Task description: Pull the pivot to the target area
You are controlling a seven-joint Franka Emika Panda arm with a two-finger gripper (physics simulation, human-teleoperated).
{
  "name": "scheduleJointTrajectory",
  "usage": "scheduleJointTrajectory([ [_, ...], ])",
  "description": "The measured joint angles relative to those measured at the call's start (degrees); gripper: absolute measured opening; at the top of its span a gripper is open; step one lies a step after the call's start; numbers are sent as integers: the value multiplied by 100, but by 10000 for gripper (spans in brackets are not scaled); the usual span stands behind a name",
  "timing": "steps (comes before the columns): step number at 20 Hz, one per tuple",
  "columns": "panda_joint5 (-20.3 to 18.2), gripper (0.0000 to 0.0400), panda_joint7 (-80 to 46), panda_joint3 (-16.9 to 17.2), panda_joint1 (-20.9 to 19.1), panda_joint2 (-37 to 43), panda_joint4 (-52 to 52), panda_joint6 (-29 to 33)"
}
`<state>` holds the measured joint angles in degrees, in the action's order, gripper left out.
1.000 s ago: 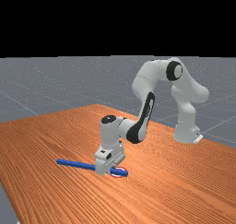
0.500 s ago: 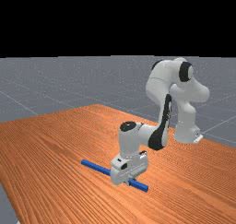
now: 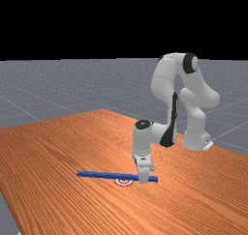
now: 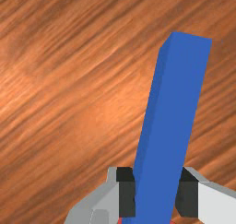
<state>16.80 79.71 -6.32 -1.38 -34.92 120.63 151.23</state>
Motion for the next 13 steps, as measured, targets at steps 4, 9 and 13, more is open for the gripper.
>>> scheduleJointTrajectory([
  [4,-718,97,-1503,301,87,-94,-296,-504],
  [9,-928,95,-1410,106,6,-376,-823,-602],
  [13,-1371,210,-3732,481,611,6,-721,-1207],
])
